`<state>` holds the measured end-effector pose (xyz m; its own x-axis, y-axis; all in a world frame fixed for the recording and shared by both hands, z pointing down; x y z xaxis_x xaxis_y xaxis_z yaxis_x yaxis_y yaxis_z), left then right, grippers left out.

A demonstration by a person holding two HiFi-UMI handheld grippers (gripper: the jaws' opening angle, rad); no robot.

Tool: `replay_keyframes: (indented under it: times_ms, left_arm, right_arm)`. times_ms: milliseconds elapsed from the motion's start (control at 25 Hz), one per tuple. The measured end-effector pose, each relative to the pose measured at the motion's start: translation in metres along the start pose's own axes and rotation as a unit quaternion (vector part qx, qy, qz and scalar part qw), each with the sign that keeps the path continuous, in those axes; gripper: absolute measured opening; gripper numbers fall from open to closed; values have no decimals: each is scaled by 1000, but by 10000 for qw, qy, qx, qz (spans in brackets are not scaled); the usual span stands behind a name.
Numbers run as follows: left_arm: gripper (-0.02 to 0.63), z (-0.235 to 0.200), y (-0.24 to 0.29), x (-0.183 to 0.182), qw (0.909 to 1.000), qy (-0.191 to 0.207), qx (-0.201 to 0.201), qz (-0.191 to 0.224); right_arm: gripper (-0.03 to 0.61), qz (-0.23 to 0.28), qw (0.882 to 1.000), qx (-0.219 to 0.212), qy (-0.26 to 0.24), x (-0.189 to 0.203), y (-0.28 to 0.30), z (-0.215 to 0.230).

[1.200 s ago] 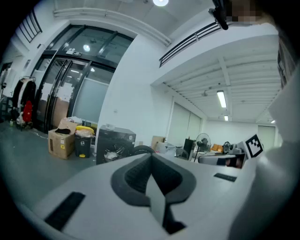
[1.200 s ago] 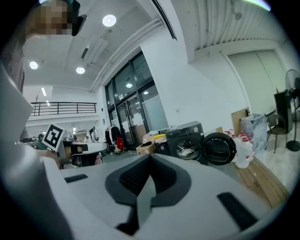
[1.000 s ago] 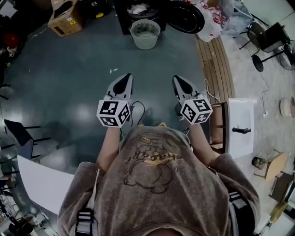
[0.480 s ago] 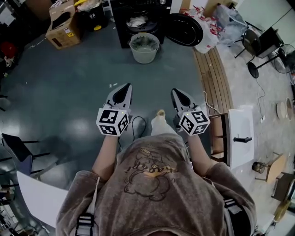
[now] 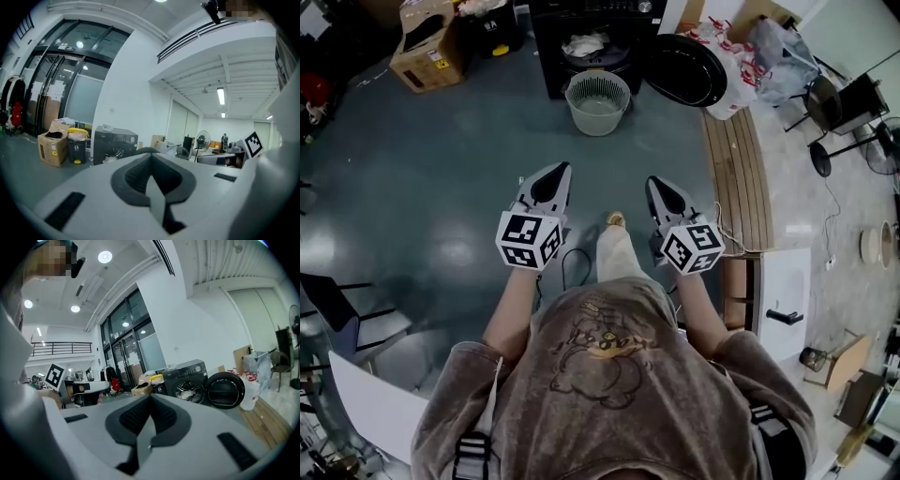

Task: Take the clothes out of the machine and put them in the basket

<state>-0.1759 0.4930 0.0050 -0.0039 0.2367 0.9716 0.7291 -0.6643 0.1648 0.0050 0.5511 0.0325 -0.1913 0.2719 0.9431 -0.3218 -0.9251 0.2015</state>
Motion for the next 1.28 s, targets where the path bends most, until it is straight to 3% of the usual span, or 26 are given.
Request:
replay_keyframes:
  times_ms: [680, 960, 1280]
  left_arm:
    - [3, -65, 213, -76, 9986, -260, -457, -1]
    - [3, -93, 255, -85, 9972, -259, -696, 15]
    - [3, -138, 314, -95, 9984, -174, -541, 55]
  right_arm:
    - [-3, -309, 9979, -558, 65, -92, 166, 163]
    - [-3, -331, 9962, -810, 12, -109, 217, 190]
    - [-3, -322, 9962, -812, -57, -122, 278, 214]
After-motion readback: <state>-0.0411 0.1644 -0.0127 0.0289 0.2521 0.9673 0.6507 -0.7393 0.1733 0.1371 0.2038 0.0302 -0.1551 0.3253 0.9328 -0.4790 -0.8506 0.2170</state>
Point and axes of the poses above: the fingertips, and each gripper's own axes: y forward along the fingers, z to its right, x out of its underside, the point moved 2 cm from there along -y, backward along the fingers, and after that the axes turned 2 degrees about x, right-handed, at the moved point
